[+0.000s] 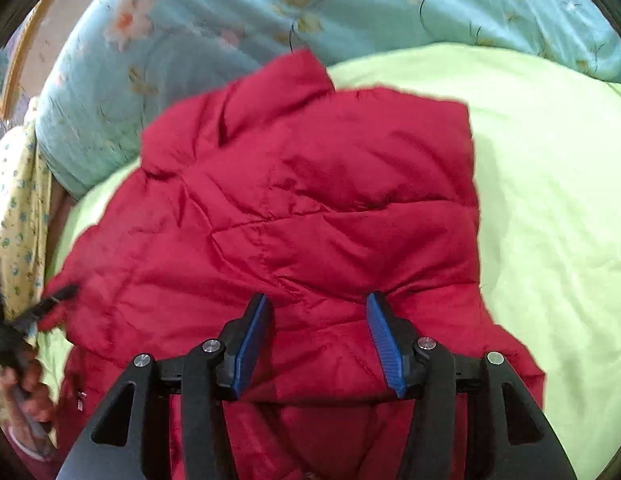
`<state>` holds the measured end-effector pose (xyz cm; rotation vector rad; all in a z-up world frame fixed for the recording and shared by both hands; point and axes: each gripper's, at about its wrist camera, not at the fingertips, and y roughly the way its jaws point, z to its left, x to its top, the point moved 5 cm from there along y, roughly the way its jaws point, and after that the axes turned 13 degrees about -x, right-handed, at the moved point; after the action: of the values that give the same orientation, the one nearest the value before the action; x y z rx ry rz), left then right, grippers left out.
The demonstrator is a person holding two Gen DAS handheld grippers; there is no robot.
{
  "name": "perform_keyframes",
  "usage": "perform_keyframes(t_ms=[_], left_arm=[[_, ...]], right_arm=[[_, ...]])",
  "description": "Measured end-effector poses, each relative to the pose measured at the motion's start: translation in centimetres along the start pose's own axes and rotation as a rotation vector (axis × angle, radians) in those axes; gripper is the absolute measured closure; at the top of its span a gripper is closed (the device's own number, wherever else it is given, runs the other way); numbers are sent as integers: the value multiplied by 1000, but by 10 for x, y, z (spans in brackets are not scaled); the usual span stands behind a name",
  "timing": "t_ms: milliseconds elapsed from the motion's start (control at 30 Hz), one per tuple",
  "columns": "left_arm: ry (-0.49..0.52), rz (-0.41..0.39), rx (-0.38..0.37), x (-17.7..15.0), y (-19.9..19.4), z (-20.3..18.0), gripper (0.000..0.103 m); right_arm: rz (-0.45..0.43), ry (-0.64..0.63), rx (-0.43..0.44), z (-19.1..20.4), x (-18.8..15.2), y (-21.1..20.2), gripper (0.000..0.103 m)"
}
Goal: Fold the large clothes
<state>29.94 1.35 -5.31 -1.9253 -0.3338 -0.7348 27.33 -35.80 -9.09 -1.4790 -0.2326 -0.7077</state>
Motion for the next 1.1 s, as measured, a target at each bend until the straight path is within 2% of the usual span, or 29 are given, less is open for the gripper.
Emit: perform_keyframes(t_ms=[133,167,233,300,333,433,467,600,767,1033,1100], left_arm=[[-20,-64,-125,3,-31,-9,72],[-7,-59,-182,1,-33,-19,72],[11,-39,-230,1,-28,-33,72],[50,-1,-216,-6,-13,-44,72],[74,33,-174,-12,4,-47,72],[80,129,-107,-32,45,-38,72],[83,133,-100,-37,52,-36,72],[81,121,-99,-36,55,-32,72],[74,106,-120,-35,57,-30,72],[62,75,-144,-41,46,-24,72],[36,72,-165,-41,42,-23,68]], right_arm=[[-11,-14,-4,7,-2,5,41],[-13,-20,-9,9,-2,6,39],[-18,-30,-20,11,-4,7,38],[-21,-38,-29,13,-5,7,38],[-23,-42,-37,15,-5,6,38],[-44,-55,-90,16,-8,-7,38],[-67,-62,-105,20,-9,-16,38],[-139,-140,-96,48,-11,-34,37],[-30,-208,-126,62,-21,8,37],[-29,-190,-106,57,-24,15,37],[-28,-170,-88,57,-24,11,36]])
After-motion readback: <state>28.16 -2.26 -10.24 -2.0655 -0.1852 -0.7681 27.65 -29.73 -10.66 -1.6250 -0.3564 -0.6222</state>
